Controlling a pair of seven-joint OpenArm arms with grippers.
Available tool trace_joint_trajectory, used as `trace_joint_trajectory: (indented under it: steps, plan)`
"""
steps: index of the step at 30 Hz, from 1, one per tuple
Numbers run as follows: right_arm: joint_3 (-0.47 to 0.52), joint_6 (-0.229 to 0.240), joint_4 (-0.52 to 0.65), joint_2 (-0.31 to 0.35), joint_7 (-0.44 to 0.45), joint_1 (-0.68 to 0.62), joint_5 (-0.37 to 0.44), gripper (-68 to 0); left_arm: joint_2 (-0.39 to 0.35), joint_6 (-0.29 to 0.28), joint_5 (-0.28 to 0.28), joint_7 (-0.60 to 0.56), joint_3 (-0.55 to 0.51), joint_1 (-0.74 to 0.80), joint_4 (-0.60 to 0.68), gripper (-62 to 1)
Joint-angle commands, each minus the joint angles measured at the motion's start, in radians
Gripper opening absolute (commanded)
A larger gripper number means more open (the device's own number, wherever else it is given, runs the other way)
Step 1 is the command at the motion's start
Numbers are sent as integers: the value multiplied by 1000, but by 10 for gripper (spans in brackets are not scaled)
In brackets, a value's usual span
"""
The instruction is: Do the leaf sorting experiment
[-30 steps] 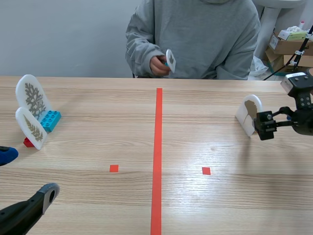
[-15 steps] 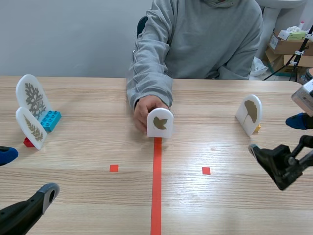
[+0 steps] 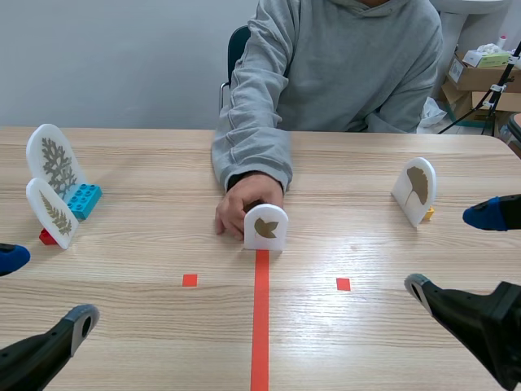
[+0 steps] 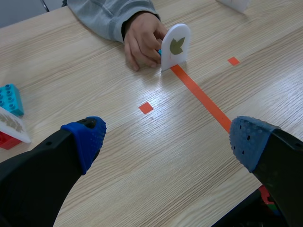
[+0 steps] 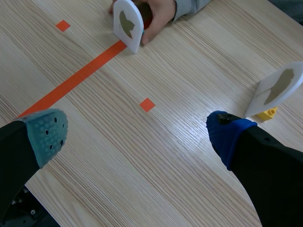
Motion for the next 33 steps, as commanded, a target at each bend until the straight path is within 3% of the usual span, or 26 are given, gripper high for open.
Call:
trace_joint_trajectory:
  steps: [1, 33]
  plan:
    - [8, 19, -10, 2, 5, 14, 5, -71, 2, -1, -13, -10, 1, -3, 3, -50]
    - [8, 26, -10, 2, 8, 15, 22, -71, 2, -1, -10, -10, 1, -3, 3, -50]
